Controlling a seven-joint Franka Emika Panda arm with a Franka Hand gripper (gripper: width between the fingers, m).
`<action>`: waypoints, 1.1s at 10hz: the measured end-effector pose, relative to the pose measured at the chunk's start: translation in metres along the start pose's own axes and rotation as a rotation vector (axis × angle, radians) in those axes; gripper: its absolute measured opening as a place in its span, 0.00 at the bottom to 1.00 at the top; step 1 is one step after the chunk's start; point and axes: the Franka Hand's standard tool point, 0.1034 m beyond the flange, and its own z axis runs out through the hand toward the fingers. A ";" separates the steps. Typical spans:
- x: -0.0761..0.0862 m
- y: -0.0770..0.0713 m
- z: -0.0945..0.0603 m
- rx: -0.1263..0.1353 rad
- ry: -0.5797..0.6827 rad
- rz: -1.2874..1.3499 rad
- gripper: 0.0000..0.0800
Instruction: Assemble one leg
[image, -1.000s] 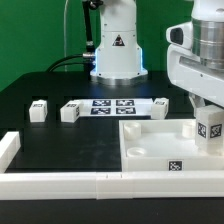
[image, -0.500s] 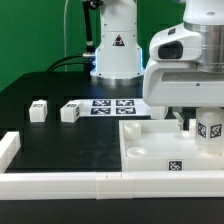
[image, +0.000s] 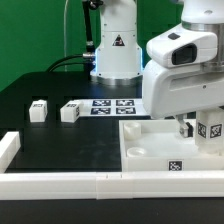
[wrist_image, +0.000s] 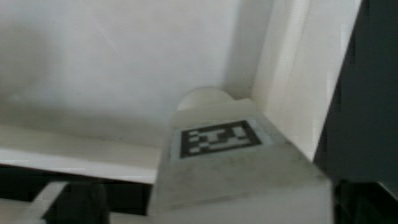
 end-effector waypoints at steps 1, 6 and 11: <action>0.000 0.000 0.000 0.000 0.000 0.000 0.65; 0.000 0.000 0.000 0.001 0.000 0.061 0.36; 0.000 0.002 0.002 -0.004 -0.006 0.745 0.36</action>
Offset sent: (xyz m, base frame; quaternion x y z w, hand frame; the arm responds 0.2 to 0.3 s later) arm 0.0000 0.0000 0.0000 0.0000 0.0000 0.0899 0.9960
